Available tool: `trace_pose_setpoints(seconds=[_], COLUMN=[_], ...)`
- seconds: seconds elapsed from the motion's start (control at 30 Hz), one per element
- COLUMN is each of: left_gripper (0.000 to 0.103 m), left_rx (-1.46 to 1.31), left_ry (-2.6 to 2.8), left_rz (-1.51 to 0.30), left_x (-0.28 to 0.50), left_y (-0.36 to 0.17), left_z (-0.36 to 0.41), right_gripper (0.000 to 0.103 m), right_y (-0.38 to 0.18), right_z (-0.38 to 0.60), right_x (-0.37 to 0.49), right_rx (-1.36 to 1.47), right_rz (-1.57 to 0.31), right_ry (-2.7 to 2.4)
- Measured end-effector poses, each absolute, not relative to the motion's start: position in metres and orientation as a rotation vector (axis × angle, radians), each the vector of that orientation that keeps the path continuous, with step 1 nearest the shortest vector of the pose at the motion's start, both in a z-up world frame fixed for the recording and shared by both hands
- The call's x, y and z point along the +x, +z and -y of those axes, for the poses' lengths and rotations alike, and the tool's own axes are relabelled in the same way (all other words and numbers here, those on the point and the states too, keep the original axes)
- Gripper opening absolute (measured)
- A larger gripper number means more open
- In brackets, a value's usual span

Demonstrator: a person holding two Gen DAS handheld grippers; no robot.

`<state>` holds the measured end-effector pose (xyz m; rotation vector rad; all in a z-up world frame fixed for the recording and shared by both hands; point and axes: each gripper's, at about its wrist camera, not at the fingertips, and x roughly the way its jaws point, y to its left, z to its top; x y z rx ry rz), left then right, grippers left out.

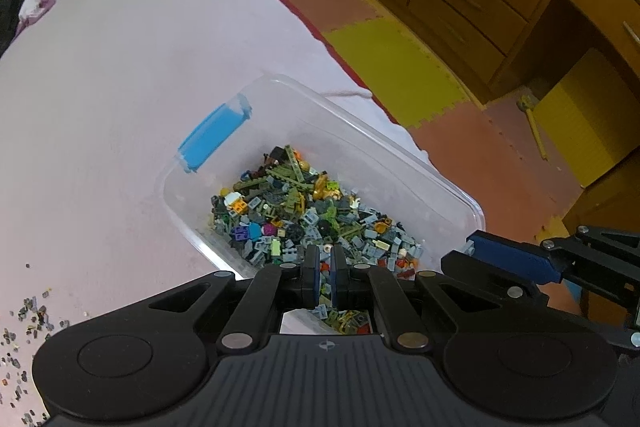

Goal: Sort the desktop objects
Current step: 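Lower the left tool into the box and open both tools to drop bricks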

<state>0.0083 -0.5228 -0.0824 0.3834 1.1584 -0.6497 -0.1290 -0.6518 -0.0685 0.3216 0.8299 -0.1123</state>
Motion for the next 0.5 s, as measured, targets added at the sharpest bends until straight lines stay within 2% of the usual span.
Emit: trace_pose_setpoints(seconds=[0.2,0.37,0.4,0.47,0.5], left_gripper=[0.01,0.017,0.019,0.024,0.03], left_rx=[0.385,0.359,0.349,0.327,0.317], left_ry=[-0.667,-0.657,-0.652,-0.645,-0.642], left_rz=[-1.157,-1.164,-1.166,-1.17,-1.171], left_x=[0.004,0.005,0.005,0.006,0.006], left_y=[-0.082,-0.081,-0.081,-0.08,-0.079], left_z=[0.526,0.52,0.518,0.513,0.511], right_gripper=[0.019,0.022,0.025,0.043,0.045], right_y=[-0.071,-0.069,-0.069,-0.068,-0.067], right_z=[0.654,0.651,0.65,0.649,0.648], right_x=[-0.131,-0.129,-0.127,-0.125,-0.125], right_rx=[0.332,0.315,0.314,0.318,0.322], right_rz=[-0.838,-0.843,-0.847,-0.854,-0.855], right_ry=[-0.128,-0.124,-0.124,-0.126,-0.128])
